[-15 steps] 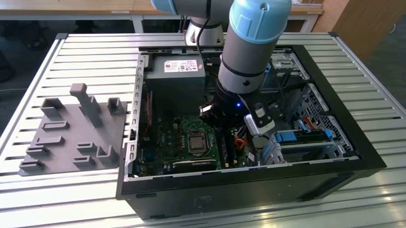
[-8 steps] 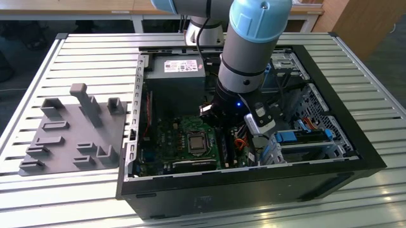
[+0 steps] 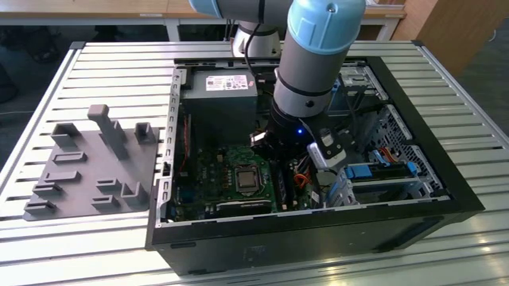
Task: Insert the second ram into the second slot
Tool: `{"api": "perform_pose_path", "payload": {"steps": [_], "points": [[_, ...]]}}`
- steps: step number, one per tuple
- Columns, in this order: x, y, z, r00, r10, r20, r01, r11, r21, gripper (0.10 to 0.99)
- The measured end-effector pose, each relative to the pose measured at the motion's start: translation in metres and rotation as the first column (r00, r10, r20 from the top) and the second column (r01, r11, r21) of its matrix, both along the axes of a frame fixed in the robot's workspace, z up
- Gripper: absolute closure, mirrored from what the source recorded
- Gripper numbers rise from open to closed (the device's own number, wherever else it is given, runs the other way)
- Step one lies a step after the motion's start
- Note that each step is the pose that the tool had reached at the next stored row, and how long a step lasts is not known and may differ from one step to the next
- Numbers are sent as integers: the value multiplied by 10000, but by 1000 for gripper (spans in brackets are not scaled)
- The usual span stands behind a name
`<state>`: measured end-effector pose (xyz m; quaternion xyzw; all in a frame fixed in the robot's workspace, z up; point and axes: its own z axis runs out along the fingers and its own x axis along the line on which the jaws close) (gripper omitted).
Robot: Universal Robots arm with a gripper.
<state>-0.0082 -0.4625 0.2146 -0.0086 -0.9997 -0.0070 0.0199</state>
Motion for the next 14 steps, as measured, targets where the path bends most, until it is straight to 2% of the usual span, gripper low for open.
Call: {"api": "perform_pose_path", "payload": {"steps": [14], "points": [[0, 11, -20, 10000, 22, 0, -22, 10000, 77, 945]]}}
